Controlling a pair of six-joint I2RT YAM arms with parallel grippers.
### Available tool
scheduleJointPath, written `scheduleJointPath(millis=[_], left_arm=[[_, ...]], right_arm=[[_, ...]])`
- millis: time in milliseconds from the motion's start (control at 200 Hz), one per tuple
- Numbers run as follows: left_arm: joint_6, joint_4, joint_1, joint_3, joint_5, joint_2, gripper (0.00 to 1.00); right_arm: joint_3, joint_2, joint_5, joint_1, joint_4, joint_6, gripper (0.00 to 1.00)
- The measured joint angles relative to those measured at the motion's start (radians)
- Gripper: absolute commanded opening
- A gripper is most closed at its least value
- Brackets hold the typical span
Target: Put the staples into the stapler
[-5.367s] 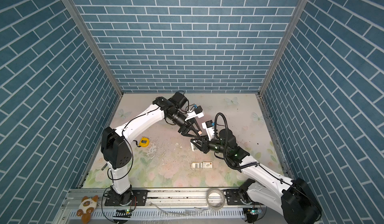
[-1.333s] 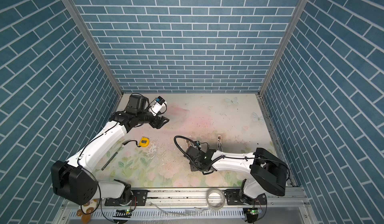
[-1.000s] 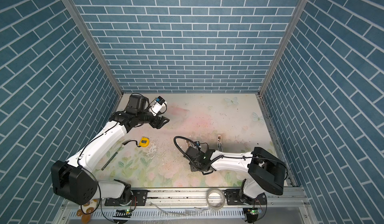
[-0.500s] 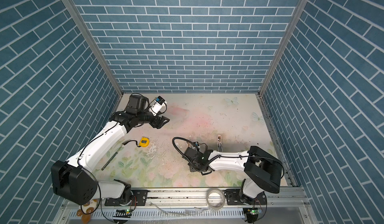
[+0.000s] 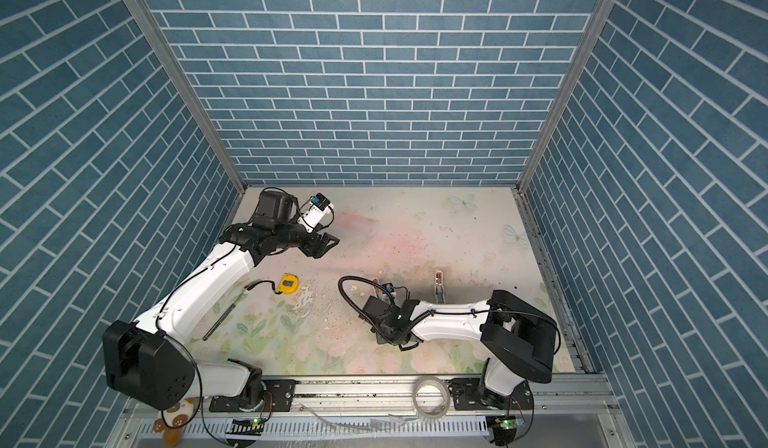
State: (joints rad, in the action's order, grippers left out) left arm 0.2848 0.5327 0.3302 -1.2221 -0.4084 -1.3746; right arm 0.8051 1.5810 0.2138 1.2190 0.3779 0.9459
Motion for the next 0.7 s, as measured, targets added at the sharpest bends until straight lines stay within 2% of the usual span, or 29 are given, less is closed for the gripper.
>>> scheduleJointPath(millis=[700], left_arm=[[0.043,0.043,0.0,0.0,-0.023,0.003,0.76]], right_arm=[[-0.026,-0.101,0.055,0.01,-0.02,-0.029,0.15]])
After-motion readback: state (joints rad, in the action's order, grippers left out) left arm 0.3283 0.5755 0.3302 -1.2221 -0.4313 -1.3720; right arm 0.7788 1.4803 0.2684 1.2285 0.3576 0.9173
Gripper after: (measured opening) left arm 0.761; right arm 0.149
